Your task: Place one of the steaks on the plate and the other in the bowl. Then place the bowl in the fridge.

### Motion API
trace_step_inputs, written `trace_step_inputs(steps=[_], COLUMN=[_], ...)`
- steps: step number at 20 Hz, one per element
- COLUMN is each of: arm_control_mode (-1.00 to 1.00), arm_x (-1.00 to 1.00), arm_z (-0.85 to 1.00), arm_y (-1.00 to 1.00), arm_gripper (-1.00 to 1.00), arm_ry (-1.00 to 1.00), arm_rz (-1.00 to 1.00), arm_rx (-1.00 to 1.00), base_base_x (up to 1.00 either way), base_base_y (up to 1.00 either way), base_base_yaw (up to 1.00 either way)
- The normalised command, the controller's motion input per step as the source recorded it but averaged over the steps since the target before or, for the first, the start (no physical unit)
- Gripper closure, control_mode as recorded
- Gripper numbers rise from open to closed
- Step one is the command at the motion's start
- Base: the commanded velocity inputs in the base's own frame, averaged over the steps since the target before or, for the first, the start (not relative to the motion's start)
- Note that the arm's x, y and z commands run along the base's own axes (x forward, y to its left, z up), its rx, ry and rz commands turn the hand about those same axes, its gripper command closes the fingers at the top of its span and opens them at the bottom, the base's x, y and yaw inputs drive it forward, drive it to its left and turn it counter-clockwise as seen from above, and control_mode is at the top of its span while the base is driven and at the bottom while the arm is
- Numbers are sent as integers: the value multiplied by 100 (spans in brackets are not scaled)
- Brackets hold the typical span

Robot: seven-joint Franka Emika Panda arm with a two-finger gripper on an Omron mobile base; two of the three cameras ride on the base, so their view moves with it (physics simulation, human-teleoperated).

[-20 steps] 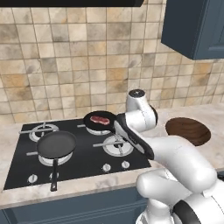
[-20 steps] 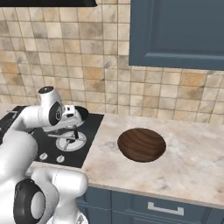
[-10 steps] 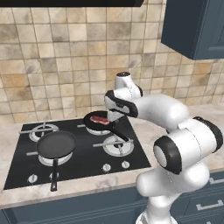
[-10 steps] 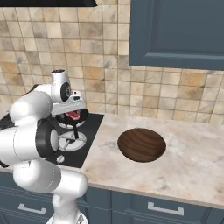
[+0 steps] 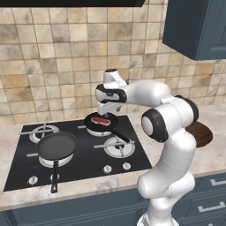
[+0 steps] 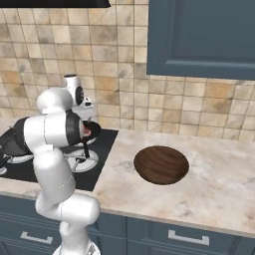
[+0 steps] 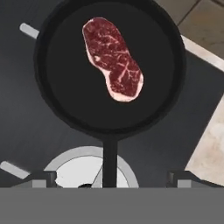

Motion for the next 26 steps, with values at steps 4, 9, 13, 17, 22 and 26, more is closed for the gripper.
trace_step_inputs(steps=[4,9,13,17,22,26], arm_control_mode=[-100,-100,-100,-100,-100,-100], arm_x=[47,45,53,7,0,0], arm_z=[-49,-39,-37,-25,-14,-35], arm_y=[11,20,0,10,0,0], arm_gripper=[-100,-100,-100,-100,-100,-100], arm_ry=[0,0,0,4,8,8], arm_rz=[0,0,0,1,0,0], arm_rx=[7,-3,-10,-1,0,0], base_base_x=[0,0,0,0,0,0], base_base_y=[0,0,0,0,0,0], base_base_yaw=[0,0,0,0,0,0])
